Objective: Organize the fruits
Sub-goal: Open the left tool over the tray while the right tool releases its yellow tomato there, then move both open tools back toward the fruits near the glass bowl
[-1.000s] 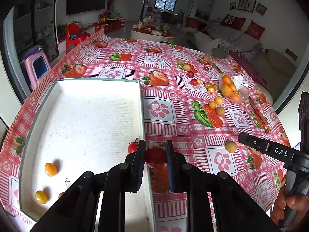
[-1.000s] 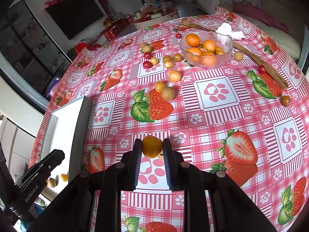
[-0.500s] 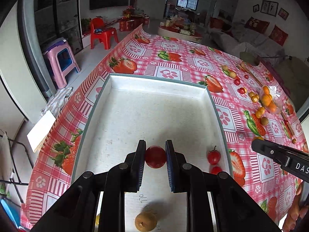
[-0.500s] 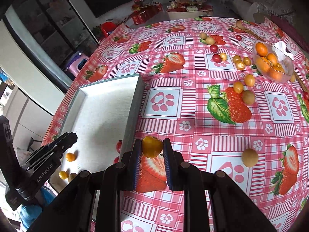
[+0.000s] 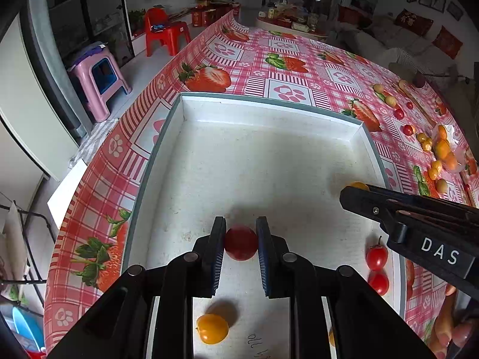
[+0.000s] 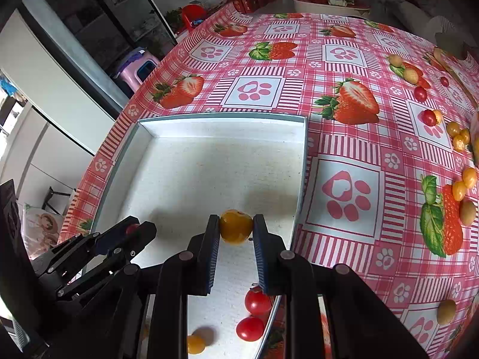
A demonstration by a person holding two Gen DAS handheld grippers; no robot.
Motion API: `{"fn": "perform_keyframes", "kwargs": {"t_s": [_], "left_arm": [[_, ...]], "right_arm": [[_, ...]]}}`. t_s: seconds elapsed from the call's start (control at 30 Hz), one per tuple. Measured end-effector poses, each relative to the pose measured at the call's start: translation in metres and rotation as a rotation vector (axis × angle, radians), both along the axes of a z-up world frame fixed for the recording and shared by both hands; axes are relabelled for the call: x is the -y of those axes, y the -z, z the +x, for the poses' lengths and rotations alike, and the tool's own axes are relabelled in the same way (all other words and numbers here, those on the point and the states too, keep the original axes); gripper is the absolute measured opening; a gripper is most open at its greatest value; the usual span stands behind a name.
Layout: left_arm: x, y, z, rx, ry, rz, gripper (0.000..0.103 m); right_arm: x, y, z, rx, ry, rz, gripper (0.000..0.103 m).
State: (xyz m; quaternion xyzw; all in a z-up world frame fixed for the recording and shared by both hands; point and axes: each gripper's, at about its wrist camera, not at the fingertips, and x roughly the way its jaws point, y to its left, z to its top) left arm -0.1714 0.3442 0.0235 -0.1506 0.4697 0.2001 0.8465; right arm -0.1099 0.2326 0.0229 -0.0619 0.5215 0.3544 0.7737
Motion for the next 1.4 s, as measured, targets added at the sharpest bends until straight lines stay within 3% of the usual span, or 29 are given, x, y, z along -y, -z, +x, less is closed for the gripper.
{"fn": "perform_keyframes", "kwargs": {"t_s": [0.3,0.4,0.5,0.63,0.73,1.07,1.4], "left_arm": [[0.0,0.006,0.003,-0.026,0.002,0.014,0.022],[0.0,0.005,0.005,-0.033,0.006,0.014,0.026],[0.002,0.003,0.004,-0.024,-0.005,0.041,0.082],[0.004,-0.002,0.002,-0.02,-0.013,0.054,0.083],[0.008,-0.006,-0.001,-0.014,-0.014,0.059,0.083],[0.049,-0.03,0.0,0.032,0.051,0.074,0.083],[0.126,-0.053,0.02,0.066,0.197,0.095,0.083]], "right_arm": [[-0.023,0.014,0.001,0.043,-0.053,-0.072,0.026],[-0.023,0.013,0.005,0.017,-0.057,-0.056,0.034],[-0.016,0.006,0.005,0.013,-0.048,-0.027,0.055],[0.0,-0.011,0.001,0.021,-0.026,0.032,0.074],[0.015,-0.022,0.0,0.02,-0.001,0.067,0.079],[0.089,-0.031,0.0,0.019,0.11,0.09,0.08],[0.197,-0.021,0.01,0.01,0.288,0.075,0.08]]}}
